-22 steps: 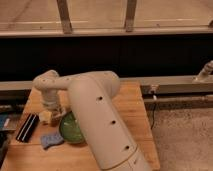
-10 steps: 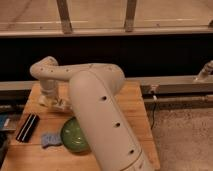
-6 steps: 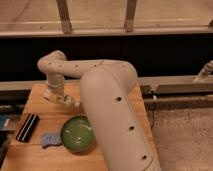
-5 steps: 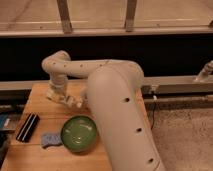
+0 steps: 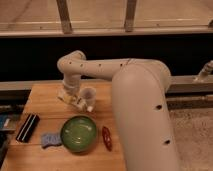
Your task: Place the bottle in the ceramic bowl
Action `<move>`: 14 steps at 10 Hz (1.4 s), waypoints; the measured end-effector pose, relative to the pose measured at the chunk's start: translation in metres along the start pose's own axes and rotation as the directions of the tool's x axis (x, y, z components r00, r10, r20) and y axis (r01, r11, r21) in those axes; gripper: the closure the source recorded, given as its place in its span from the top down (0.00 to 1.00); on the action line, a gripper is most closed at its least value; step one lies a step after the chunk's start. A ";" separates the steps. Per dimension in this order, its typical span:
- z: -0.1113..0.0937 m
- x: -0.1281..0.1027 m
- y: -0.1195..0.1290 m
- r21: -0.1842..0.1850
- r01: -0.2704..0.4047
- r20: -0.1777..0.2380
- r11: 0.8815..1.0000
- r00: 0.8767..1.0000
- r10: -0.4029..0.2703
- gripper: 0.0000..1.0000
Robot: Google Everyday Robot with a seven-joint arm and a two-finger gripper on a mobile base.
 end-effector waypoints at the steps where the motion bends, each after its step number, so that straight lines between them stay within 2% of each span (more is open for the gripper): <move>1: 0.000 0.010 0.004 -0.007 -0.020 -0.013 1.000 1.000 0.020 0.00; 8: 0.016 0.050 0.049 -0.048 -0.080 -0.066 0.996 0.995 0.077 0.00; 11: 0.023 0.055 0.075 -0.062 -0.079 -0.076 0.995 0.994 0.075 0.00; 14: 0.037 0.054 0.093 -0.088 -0.072 -0.061 0.994 0.996 0.066 0.00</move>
